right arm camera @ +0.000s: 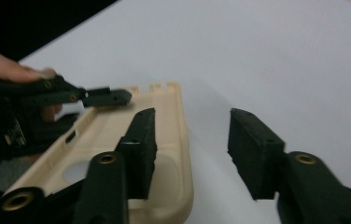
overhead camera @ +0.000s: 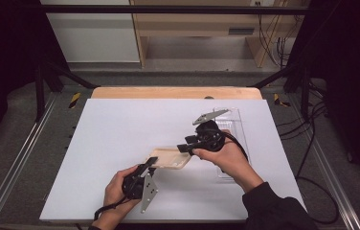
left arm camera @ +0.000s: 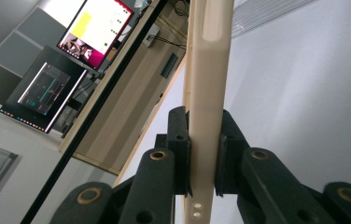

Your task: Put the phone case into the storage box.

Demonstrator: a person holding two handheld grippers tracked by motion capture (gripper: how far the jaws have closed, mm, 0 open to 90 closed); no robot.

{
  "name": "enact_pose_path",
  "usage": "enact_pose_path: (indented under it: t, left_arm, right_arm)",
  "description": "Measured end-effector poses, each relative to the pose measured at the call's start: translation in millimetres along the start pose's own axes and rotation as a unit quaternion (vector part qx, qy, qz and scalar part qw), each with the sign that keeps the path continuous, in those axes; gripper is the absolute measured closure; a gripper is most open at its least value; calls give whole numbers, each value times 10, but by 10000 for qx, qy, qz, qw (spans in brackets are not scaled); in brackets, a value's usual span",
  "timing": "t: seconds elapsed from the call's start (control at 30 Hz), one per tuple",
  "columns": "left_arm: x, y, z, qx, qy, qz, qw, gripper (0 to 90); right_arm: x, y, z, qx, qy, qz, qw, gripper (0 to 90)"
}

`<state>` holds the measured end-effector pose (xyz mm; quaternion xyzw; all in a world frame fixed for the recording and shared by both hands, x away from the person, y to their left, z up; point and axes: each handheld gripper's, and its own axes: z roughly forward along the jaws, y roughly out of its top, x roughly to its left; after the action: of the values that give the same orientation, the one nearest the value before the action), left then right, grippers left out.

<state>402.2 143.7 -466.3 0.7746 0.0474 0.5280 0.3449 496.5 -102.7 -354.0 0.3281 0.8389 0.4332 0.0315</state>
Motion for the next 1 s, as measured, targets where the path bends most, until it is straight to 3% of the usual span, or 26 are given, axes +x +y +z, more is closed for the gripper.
enact_pose_path:
  t: [0.03, 0.07, 0.13, 0.17, 0.23, 0.3, 0.33, 0.37, 0.4, 0.47, 0.57, 0.7, 0.77, 0.9, 1.0]
  left_arm:
    - [8, -6, -2, -2, 5, -39, 10000, 796]
    - [18, -12, -5, -4, 12, -85, 10000, 796]
    - [40, -23, -11, -10, 25, -185, 9998, 796]
    - [62, -39, -17, -19, 29, -343, 9994, 796]
    - [74, -48, -20, -13, 32, -444, 9990, 796]
    - [101, -67, -27, -7, 29, -667, 9978, 796]
    - [116, -75, -34, 19, 18, -781, 9969, 796]
    - [126, -86, -37, 17, 23, -916, 9958, 796]
    - [136, -96, -44, 43, 25, -1036, 9946, 796]
    - [151, -113, -57, 76, 30, -1270, 9919, 796]
    - [179, -129, -75, 99, 31, -1475, 9890, 796]
    - [219, -162, -81, 106, 1, -1808, 9835, 796]
    - [234, -180, -82, 123, 5, -1989, 9799, 796]
    - [258, -199, -92, 49, -30, -2420, 9703, 796]
    - [269, -198, -100, -7, -75, -2607, 9654, 796]
  right_arm:
    - [11, 13, -55, -309, -23, 4, 9995, 416]
    - [11, 13, -55, -309, -23, 4, 9995, 416]
    - [25, 22, -107, -583, -66, 11, 9983, 375]
    - [38, 25, -156, -883, -136, -22, 9960, 325]
    - [49, 24, -177, -1015, -181, -16, 9947, 300]
    - [69, 17, -213, -1304, -284, -46, 9911, 246]
    - [96, -5, -230, -1631, -420, -94, 9857, 182]
    - [110, -19, -234, -1755, -464, -137, 9833, 163]
    - [110, -19, -234, -1755, -464, -137, 9833, 163]
    - [138, -45, -238, -1908, -499, -148, 9802, 117]
    - [181, -82, -247, -2013, -592, -146, 9776, 95]
    - [227, -129, -238, -2092, -655, -155, 9756, 64]
    - [239, -155, -223, -2109, -717, -167, 9747, 61]
    - [263, -198, -163, -2015, -748, -200, 9764, 56]
    - [305, -231, -108, -2027, -758, -260, 9760, 54]
